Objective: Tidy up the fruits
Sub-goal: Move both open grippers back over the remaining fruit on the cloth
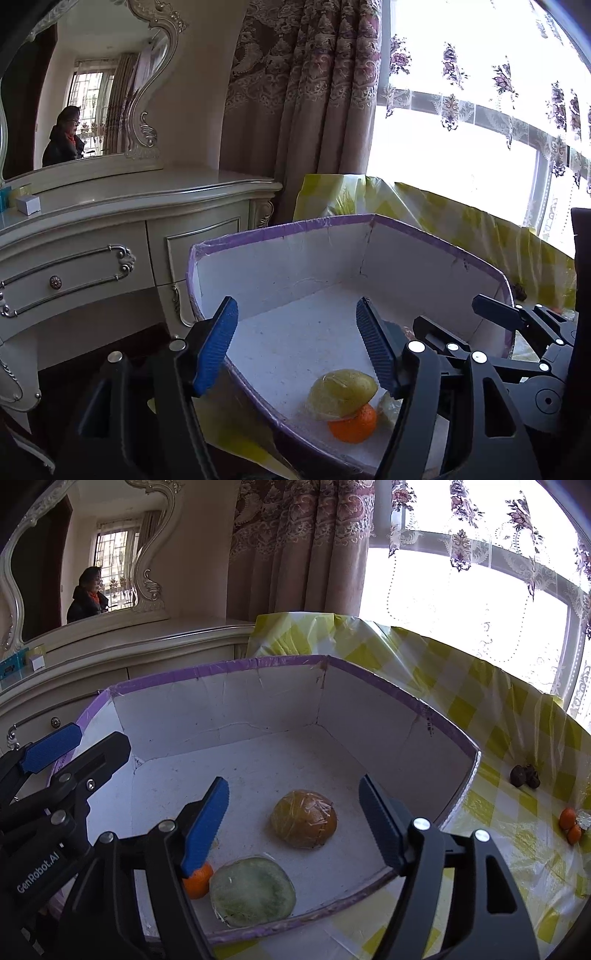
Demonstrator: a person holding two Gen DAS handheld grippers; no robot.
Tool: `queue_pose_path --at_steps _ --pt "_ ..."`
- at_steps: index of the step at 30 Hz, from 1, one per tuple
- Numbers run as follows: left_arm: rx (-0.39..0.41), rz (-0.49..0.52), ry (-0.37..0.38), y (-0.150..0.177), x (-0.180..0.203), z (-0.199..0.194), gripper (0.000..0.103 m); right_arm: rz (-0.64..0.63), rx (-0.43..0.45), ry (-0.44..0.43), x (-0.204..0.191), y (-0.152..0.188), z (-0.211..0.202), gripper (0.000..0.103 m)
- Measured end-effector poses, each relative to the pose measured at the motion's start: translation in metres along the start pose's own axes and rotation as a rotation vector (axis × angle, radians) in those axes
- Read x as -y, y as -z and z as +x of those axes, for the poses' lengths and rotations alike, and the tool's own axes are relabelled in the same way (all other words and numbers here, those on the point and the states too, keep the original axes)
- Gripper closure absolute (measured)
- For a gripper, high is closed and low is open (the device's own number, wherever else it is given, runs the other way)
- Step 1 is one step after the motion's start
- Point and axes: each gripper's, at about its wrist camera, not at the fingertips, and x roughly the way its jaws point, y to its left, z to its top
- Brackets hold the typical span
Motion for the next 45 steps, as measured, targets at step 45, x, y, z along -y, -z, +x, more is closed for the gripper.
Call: queue_pose_path --at_steps 45 --pt "0.137 0.484 0.686 0.036 0.253 -0.06 0.004 0.66 0.202 0.479 0.289 0.126 -0.141 0.002"
